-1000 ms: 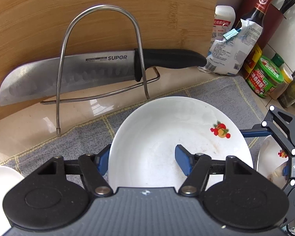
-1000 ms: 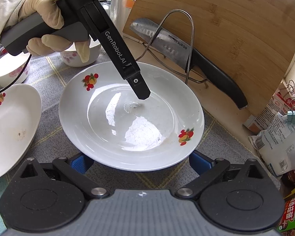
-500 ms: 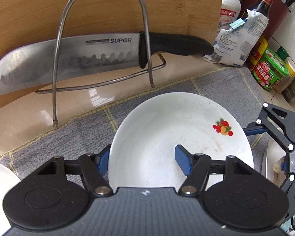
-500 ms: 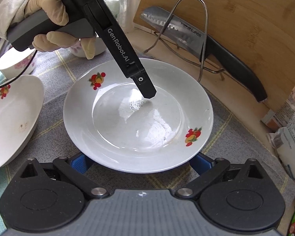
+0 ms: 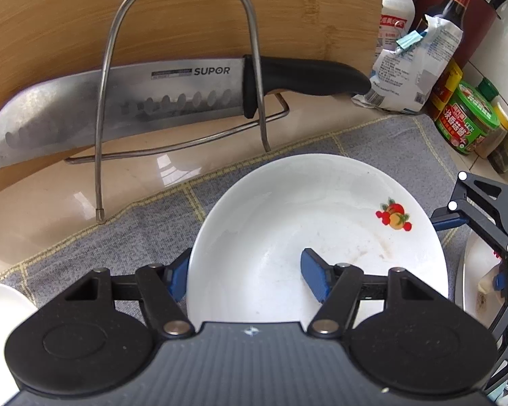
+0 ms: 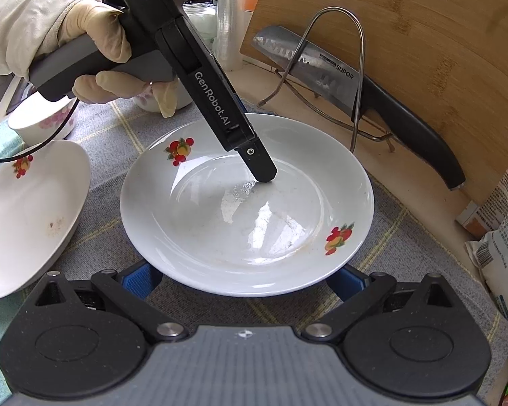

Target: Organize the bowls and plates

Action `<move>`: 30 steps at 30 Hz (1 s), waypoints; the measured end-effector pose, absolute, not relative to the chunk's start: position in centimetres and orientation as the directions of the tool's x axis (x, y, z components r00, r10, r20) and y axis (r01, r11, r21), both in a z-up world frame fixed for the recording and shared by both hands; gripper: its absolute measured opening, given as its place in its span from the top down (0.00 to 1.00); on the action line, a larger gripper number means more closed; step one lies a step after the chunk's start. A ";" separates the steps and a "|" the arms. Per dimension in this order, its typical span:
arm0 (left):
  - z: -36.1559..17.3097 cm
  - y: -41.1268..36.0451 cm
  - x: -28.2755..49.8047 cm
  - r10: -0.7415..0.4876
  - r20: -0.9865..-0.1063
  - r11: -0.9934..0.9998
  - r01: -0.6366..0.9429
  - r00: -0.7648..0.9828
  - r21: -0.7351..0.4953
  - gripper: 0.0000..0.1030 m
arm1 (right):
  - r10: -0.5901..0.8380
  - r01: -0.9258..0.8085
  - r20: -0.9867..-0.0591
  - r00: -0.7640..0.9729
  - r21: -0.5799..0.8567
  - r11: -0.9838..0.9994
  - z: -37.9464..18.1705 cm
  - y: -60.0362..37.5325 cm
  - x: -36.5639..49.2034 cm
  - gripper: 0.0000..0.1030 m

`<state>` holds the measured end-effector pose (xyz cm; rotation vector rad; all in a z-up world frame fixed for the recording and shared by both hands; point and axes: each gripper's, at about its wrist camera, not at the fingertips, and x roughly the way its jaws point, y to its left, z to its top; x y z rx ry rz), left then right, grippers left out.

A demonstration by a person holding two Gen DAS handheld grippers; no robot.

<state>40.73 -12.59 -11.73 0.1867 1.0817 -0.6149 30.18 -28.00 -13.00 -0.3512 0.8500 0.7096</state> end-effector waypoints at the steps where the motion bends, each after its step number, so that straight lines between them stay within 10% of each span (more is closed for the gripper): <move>1: -11.6 -12.5 40.7 -0.378 -0.867 0.819 0.554 0.325 -0.150 0.36 | 0.426 -0.693 -0.781 0.457 -0.012 0.721 -12.9 -27.9 30.1 0.00; 30: -7.2 -18.5 34.8 -0.449 -0.848 0.670 0.734 0.280 -0.113 0.36 | 0.281 -0.496 -0.763 0.582 -0.060 0.866 -8.2 -29.3 20.4 0.00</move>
